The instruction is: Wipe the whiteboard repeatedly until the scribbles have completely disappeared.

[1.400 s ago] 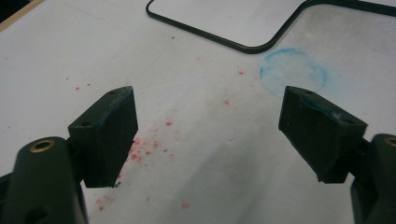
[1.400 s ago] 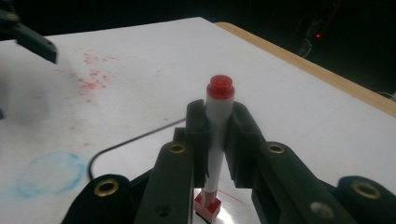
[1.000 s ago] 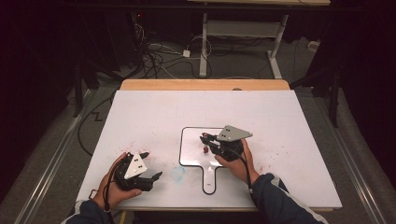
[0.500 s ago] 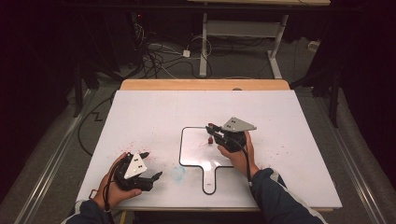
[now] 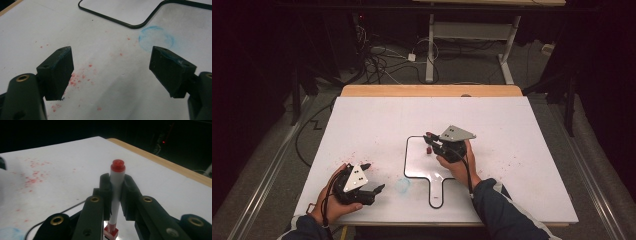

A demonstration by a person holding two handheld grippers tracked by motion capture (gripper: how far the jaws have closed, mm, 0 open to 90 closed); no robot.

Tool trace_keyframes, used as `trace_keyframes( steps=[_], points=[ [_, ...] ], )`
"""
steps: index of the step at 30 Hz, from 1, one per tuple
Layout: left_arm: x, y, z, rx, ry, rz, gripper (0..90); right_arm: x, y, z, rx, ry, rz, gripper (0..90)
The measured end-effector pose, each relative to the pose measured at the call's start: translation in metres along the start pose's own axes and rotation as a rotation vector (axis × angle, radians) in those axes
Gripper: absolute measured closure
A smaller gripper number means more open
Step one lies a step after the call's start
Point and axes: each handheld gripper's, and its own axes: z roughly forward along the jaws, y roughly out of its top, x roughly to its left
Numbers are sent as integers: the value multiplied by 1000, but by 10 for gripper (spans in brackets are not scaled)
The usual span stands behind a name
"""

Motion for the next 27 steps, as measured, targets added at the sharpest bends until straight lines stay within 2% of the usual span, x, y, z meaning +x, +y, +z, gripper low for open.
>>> trace_keyframes(
  steps=[2,4,6,7,9,10,14,16,19,22,24,27],
  points=[
    [0,0,0,-1,1,0,186,-4,-1,-1,0,-3,20,813],
    [0,1,1,1,1,1,186,0,0,1,1,3,6,813],
    [0,1,1,0,6,12,186,8,2,2,3,28,-20,813],
    [0,1,1,4,-1,5,186,12,3,3,5,36,-37,813],
    [0,1,1,0,4,12,186,15,3,1,10,38,-51,813],
    [0,1,1,0,5,10,186,13,2,-1,13,33,-50,813],
    [0,0,0,2,2,1,186,-5,-1,-10,31,-40,-49,813],
    [0,0,0,1,4,2,186,-14,-3,-15,34,-49,-17,813],
    [1,1,0,-8,24,7,186,-11,-4,-19,30,-25,-10,813],
    [2,3,-1,-19,42,4,187,-1,-3,-22,37,1,-47,813],
    [2,2,-1,-19,41,5,187,-2,-3,-25,47,-10,-51,813],
    [2,1,0,-10,39,7,186,-11,-6,-33,54,-45,-40,813]
  ],
)
